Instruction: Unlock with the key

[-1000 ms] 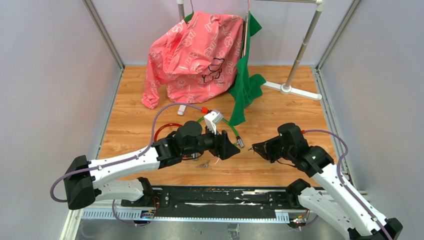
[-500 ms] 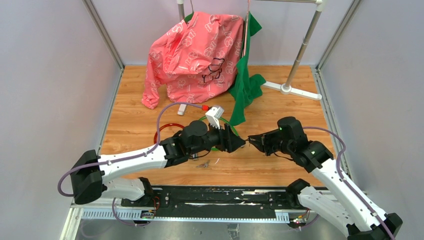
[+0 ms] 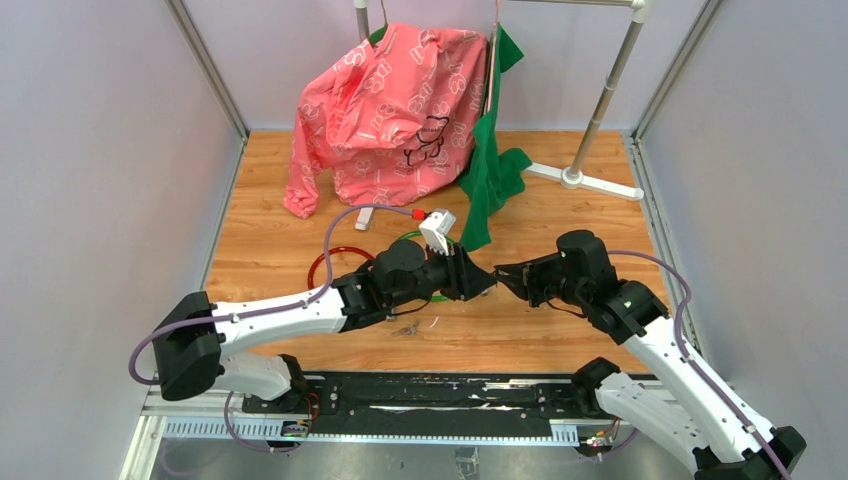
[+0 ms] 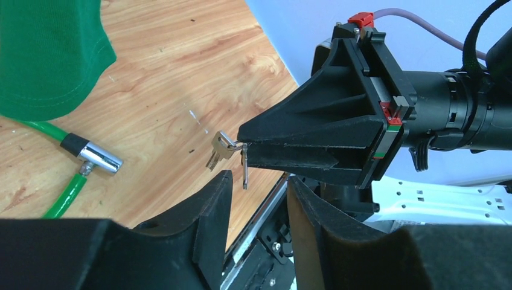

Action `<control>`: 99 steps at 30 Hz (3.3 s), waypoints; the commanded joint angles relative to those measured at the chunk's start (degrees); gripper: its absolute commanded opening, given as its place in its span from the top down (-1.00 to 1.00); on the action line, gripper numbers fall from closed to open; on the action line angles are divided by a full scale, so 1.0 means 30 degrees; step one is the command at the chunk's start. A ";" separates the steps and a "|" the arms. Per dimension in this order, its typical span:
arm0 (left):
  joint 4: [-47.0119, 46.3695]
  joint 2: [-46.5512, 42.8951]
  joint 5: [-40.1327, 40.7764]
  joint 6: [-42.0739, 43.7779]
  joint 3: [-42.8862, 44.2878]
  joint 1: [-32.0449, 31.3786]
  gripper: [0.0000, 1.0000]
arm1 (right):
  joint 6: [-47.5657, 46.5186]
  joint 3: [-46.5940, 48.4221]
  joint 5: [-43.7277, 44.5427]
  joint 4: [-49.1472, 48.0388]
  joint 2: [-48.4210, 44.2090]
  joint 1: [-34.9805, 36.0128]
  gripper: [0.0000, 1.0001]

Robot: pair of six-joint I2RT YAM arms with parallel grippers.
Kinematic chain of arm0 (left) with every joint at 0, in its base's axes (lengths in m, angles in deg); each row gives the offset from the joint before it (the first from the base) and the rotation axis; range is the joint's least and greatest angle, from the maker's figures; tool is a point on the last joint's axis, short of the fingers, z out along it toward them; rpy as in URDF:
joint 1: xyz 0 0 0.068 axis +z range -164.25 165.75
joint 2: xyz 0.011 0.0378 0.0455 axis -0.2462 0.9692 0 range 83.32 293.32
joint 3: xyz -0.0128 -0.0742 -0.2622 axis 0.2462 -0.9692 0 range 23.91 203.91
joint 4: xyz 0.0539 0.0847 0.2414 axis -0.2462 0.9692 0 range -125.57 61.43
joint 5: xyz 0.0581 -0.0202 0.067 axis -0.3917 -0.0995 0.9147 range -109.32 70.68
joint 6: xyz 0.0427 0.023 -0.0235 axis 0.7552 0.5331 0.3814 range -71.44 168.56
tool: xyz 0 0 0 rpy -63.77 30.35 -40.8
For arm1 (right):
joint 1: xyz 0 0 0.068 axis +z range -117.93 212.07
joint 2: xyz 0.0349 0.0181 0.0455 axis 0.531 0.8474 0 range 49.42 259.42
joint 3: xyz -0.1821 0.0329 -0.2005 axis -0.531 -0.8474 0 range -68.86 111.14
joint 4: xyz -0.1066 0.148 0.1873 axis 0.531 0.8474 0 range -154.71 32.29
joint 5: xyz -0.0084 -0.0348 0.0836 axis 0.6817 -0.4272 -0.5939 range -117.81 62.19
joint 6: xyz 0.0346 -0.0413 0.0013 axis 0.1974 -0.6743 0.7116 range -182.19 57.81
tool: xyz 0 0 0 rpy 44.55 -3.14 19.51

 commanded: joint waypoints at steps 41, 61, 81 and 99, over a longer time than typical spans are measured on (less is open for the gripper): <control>0.7244 -0.2582 -0.3323 0.5232 0.3423 -0.0063 1.00 | -2.1875 0.1546 -0.2681 -0.3170 -0.3830 -0.0242 -0.57; 1.1501 -0.4549 -1.0204 0.4774 0.7642 0.0627 1.00 | -2.0957 0.0688 -1.2732 -1.2564 -0.4625 -0.0211 0.00; 0.9290 -0.4032 -1.0646 0.3527 0.8033 0.0624 1.00 | -1.8631 -0.0424 -1.3950 -1.5474 -0.4109 0.0204 0.26; 0.8754 -0.4055 -1.0025 0.3144 0.7705 0.0617 1.00 | -1.8648 -0.0804 -1.3993 -1.5446 -0.3918 0.0692 0.56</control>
